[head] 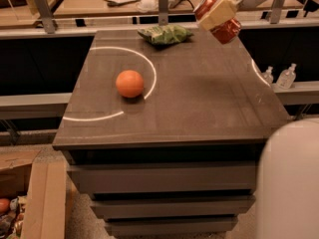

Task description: Place coke can upright

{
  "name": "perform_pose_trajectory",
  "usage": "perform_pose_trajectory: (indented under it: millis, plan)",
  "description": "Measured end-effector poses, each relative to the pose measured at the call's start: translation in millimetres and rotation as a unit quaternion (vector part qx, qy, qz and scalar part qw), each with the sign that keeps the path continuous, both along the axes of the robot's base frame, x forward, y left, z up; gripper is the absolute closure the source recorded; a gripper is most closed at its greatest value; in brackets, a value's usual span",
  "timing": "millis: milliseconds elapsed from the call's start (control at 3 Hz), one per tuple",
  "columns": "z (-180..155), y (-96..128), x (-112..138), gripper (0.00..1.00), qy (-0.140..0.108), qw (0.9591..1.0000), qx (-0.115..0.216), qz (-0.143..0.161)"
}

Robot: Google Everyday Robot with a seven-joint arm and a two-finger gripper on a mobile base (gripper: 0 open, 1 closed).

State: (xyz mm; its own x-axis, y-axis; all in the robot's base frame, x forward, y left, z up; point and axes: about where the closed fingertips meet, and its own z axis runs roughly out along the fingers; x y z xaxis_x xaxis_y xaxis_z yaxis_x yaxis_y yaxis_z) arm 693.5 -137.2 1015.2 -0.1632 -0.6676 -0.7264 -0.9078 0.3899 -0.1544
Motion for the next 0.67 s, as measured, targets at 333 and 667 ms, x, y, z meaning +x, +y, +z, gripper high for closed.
perform_pose_trajectory:
  millis: [333,667]
  plan:
    - [-2,-17,-22,1.0,-0.013,0.9934,0.114,0.009]
    - [-18,-14,-50,1.0,-0.013,0.98,0.195,0.039]
